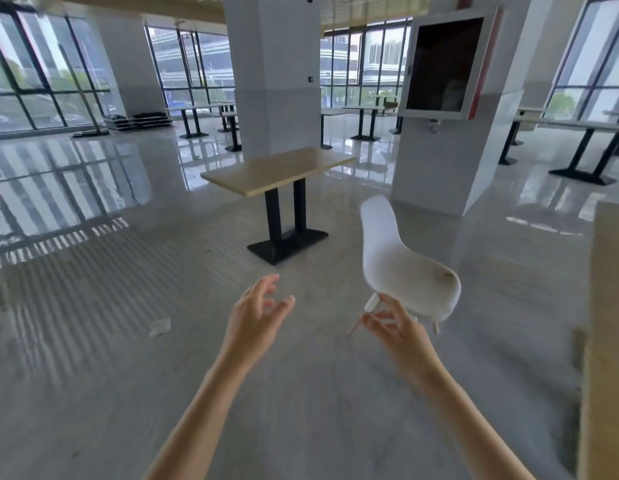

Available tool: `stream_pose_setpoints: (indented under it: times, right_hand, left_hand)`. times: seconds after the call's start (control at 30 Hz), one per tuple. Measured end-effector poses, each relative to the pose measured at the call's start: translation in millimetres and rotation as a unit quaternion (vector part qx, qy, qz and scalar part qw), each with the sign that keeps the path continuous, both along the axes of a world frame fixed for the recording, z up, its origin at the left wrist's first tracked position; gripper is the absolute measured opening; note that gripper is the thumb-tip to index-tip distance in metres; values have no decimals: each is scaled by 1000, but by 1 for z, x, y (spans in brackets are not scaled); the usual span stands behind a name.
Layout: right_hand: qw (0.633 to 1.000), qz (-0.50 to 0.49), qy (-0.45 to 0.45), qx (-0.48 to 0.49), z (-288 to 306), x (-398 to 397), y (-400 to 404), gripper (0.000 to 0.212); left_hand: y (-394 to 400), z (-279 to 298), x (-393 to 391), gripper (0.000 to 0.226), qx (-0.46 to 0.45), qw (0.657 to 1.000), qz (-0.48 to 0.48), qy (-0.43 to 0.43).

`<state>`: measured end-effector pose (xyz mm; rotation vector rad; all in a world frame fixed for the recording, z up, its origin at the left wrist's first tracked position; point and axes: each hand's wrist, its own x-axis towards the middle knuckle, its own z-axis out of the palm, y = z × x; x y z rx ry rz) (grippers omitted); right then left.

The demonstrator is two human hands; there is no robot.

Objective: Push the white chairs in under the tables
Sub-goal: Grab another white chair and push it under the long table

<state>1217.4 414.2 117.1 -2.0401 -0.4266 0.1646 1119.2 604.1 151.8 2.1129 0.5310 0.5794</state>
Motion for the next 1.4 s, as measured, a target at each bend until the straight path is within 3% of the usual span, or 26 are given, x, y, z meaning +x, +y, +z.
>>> stream_pose_setpoints:
  times: [0.37,0.53,0.7,0.77,0.9,1.17,1.4]
  right_hand:
    - [999,-5,-16,-31,-1,211,156,59]
    - [999,-37,-9,-37,-17,317,243,66]
    - [995,-95,11,-37,-12,424,307,83]
    - [992,-125,14,-31,-8,470,326,80]
    - [984,-176,18,-24,-12,546,342,59]
    - [960,-275,45,-9,-52,711,352,58]
    - [926,-372,56,3,-58,831,340,56]
  left_hand:
    - [155,-20,223,47,47,997,-51,44]
    - [249,-38,348,45,49,994,-78,58]
    - [324,-47,475,52,56,980,-142,130]
    - [348,-49,528,54,49,973,-167,151]
    - [369,-54,616,56,26,962,-217,161]
    - [373,-67,816,53,25,935,-329,126]
    - [341,-51,977,50,60,876,-467,105]
